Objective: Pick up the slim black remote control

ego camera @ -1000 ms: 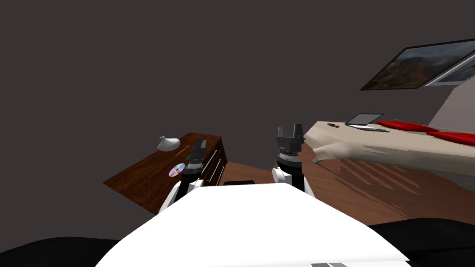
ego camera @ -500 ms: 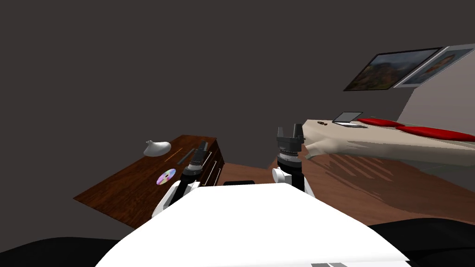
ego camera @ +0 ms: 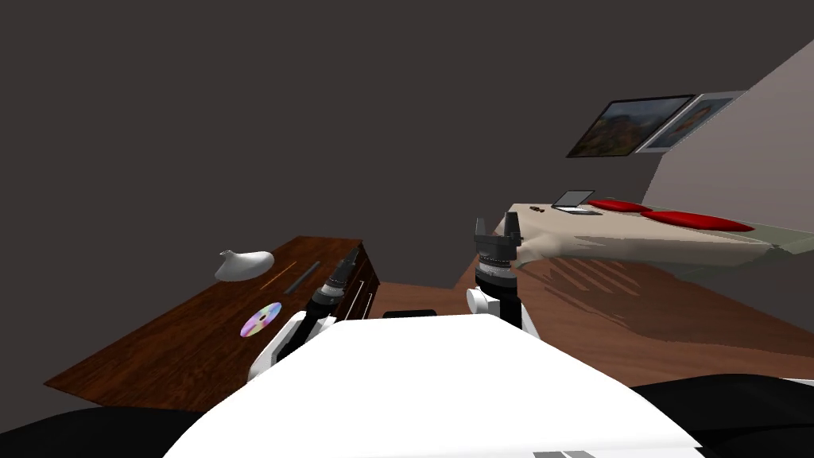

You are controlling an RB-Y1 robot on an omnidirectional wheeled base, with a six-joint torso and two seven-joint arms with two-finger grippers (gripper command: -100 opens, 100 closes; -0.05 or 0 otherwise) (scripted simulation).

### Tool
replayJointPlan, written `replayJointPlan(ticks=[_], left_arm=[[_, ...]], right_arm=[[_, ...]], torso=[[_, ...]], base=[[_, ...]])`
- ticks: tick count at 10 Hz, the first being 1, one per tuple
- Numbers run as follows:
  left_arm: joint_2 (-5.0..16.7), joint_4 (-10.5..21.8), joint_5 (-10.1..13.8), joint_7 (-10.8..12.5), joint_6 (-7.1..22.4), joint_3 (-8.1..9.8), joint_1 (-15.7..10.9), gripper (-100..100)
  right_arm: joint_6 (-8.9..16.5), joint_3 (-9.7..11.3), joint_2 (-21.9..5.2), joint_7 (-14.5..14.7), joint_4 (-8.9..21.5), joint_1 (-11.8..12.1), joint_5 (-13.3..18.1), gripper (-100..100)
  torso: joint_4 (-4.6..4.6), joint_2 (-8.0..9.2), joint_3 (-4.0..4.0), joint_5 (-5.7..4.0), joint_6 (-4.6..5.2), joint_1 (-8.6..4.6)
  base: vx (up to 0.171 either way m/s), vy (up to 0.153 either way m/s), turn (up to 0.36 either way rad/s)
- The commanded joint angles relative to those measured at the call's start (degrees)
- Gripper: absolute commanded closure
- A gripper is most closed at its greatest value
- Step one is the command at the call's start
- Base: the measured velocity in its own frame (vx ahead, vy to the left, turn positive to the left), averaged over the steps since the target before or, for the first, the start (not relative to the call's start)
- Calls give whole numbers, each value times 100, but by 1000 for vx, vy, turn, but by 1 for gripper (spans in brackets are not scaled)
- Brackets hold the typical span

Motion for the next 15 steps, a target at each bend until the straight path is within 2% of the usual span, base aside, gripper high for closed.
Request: replayJointPlan(ticks=[1,4,5,6,7,8,9,10,11,12,13,14,15], left_arm=[[266,78,-2,-20,-24,-18,-7,-100],[781,441,-44,-98,-152,-156,17,-100],[954,441,-44,-98,-152,-156,17,-100],[1129,635,-70,-126,-213,-237,30,-100],[1295,635,-70,-126,-213,-237,30,-100],[1348,635,-70,-126,-213,-237,30,-100],[1582,839,-101,-145,-271,-324,42,-100],[1732,839,-101,-145,-271,-324,42,-100],[1917,1052,-135,-157,-326,-415,54,-100],[2113,1052,-135,-157,-326,-415,54,-100],[2298,1273,-173,-159,-376,-511,66,-100],[2465,1273,-173,-159,-376,-511,66,-100],[2521,1273,-173,-159,-376,-511,66,-100]], right_arm=[[0,0,0,0,0,0,0,0],[0,-1,0,0,0,1,0,0],[0,0,0,0,0,0,0,0],[0,0,0,0,0,1,0,0],[0,0,0,0,0,0,0,0],[0,-1,0,0,0,1,0,0],[0,-1,0,0,0,1,0,0],[0,0,0,0,0,0,0,0],[0,-1,0,0,0,1,0,0],[0,0,0,0,0,1,0,0],[0,-1,0,0,0,1,0,0],[0,0,0,0,0,1,0,0],[0,-1,0,0,0,1,0,0]], torso=[[0,0,0,0,0,0],[-1,0,-1,0,-4,5],[-2,-8,-4,1,-1,3],[-1,-4,-3,0,-3,4],[-1,-5,-3,0,0,-3],[-1,-1,-1,-1,-4,2],[1,9,4,2,-5,11],[1,4,2,1,-1,5],[0,2,1,0,-4,4],[-1,-6,-4,-1,-2,-5],[-2,-7,-5,-1,-3,0],[-3,-10,-6,0,-3,-1],[-2,-5,-4,0,-4,5]], base=[[50,-50,-70],[62,-57,-112],[59,-54,-95],[60,-73,-181],[51,-57,-54],[23,-24,33],[47,-53,-161],[51,-52,-77],[78,-80,-125],[74,-59,-65],[82,-64,-110],[67,-44,-68],[28,-9,1]])
